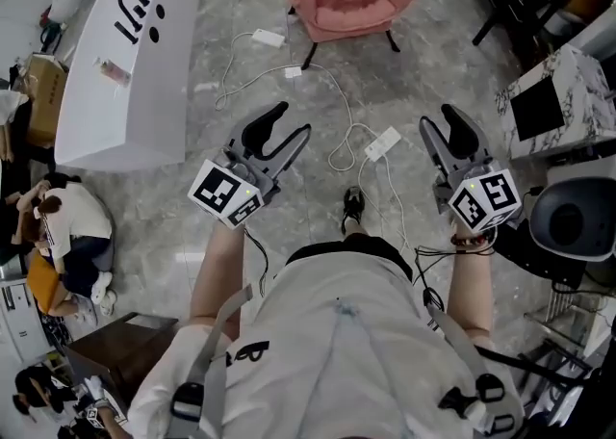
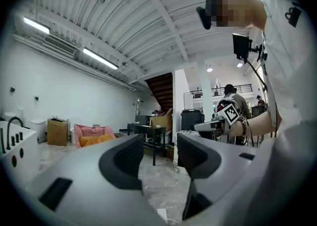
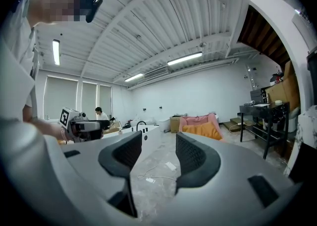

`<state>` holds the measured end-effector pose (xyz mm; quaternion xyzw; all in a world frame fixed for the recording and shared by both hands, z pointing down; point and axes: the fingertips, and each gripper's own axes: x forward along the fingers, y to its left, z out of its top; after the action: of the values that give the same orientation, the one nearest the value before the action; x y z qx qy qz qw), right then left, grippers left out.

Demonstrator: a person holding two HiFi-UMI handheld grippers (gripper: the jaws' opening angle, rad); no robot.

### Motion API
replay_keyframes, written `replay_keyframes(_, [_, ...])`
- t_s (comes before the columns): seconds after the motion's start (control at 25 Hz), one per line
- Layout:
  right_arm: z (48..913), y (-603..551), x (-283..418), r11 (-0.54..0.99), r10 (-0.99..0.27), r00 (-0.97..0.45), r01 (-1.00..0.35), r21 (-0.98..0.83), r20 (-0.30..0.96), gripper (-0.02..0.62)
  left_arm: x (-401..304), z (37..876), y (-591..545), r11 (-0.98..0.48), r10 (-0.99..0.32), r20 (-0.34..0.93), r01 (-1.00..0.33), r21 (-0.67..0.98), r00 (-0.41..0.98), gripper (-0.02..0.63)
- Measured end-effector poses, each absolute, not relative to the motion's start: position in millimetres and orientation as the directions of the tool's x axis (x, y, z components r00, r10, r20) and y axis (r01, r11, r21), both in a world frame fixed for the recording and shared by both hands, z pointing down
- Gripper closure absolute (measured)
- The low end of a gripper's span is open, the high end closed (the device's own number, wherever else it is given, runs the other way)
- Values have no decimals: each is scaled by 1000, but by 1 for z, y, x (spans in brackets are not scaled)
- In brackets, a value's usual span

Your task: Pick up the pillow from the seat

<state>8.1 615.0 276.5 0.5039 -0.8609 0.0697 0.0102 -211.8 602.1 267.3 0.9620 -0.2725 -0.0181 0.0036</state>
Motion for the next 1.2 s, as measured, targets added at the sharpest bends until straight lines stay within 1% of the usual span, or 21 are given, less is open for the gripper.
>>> replay_keyframes(0.24, [277, 543, 35, 510, -847, -522, -851, -123, 101, 356, -184, 264, 539, -840, -543, -32, -542, 38, 839, 367])
replay_keyframes(0.44, [283, 481, 60, 547, -820, -562, -826, -136, 114, 348, -167, 272, 478, -788, -615, -22, -614, 44, 788, 332])
replay_keyframes(0.48, [285, 468, 64, 559, -811, -574, -817, -138, 116, 342, -165, 273, 466, -776, -631, -21, -629, 48, 776, 312])
replay_keyframes(0.64, [292, 419, 76, 584, -785, -607, -792, -175, 125, 305, -154, 271, 425, -750, -661, -22, -658, 73, 750, 273])
replay_keyframes(0.76, [293, 386, 76, 585, -780, -612, -787, -194, 132, 276, -152, 272, 400, -751, -656, -4, -651, 112, 755, 245])
replay_keyframes(0.92, [294, 346, 73, 590, -776, -616, -785, -188, 133, 256, -154, 281, 360, -760, -635, 11, -627, 171, 773, 219])
replay_keyframes(1.04, [299, 316, 72, 585, -779, -609, -791, -181, 146, 247, -155, 293, 320, -779, -606, 23, -599, 188, 795, 196])
replay_keyframes(1.2, [306, 262, 84, 532, -808, -565, -822, -202, 168, 244, -151, 304, 250, -805, -559, 48, -555, 211, 828, 176])
